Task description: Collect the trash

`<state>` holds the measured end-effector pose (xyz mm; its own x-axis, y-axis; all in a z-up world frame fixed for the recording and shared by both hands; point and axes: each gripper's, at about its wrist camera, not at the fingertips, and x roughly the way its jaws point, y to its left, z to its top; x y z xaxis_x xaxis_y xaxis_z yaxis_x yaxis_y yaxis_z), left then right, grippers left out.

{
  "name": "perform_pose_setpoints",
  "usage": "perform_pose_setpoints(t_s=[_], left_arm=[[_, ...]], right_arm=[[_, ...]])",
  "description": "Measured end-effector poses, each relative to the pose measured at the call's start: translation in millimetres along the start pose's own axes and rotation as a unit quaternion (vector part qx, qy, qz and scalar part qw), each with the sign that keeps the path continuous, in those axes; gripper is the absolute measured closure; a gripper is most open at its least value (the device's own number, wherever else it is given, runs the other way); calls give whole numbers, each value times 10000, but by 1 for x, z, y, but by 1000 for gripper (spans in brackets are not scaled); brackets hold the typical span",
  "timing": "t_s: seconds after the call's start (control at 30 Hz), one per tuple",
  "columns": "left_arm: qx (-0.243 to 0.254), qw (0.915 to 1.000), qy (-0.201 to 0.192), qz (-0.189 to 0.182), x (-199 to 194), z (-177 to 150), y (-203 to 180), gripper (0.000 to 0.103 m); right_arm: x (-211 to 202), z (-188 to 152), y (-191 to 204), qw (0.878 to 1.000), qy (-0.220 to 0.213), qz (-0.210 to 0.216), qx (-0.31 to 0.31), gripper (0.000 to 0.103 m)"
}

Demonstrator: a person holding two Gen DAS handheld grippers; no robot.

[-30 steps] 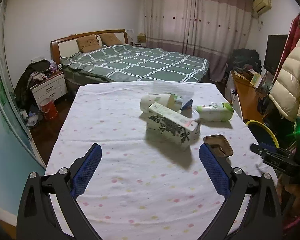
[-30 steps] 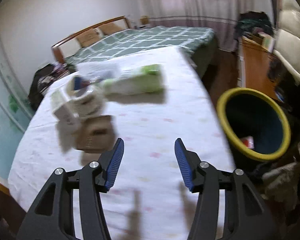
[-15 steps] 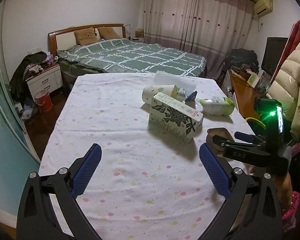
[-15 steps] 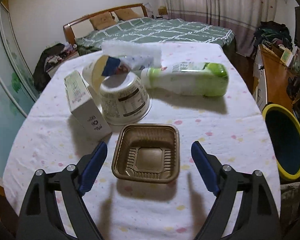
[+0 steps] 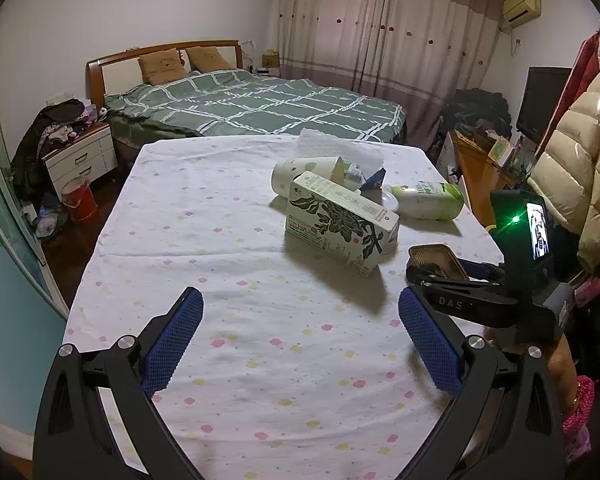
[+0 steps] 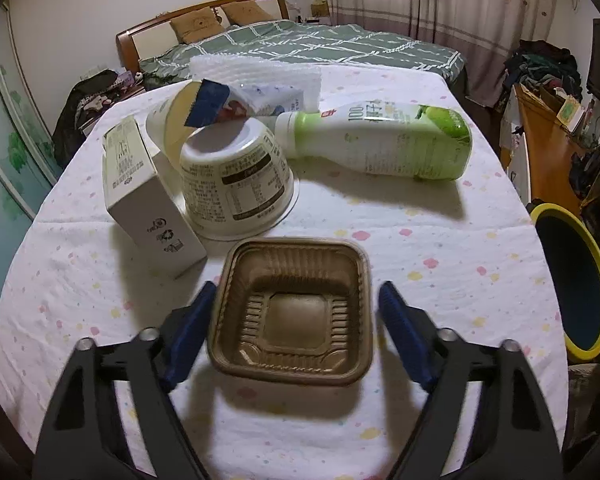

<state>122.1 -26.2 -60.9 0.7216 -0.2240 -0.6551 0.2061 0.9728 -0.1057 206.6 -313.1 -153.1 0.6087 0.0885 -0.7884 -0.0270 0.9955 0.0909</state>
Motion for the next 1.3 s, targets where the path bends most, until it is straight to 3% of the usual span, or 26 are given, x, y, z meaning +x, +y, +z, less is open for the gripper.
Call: perform_pose_setpoints(t_s=[0.47, 0.7, 1.0, 1.3], left_arm=[[108, 9999, 81, -42, 10, -1, -14, 6], [199, 9996, 156, -84, 19, -1, -27, 6], [389, 9986, 321, -154, 40, 2, -55, 6], [549, 9969, 539, -157, 67, 6, -82, 6]], right_arm=[[-33, -3, -43, 9986, -363, -90, 385, 36], [-44, -4, -109, 9940, -445, -561, 831, 36], [-45, -10, -216, 9790, -371, -1335, 1497, 36], [-24, -17, -275, 9689, -160, -1586, 1894, 36]])
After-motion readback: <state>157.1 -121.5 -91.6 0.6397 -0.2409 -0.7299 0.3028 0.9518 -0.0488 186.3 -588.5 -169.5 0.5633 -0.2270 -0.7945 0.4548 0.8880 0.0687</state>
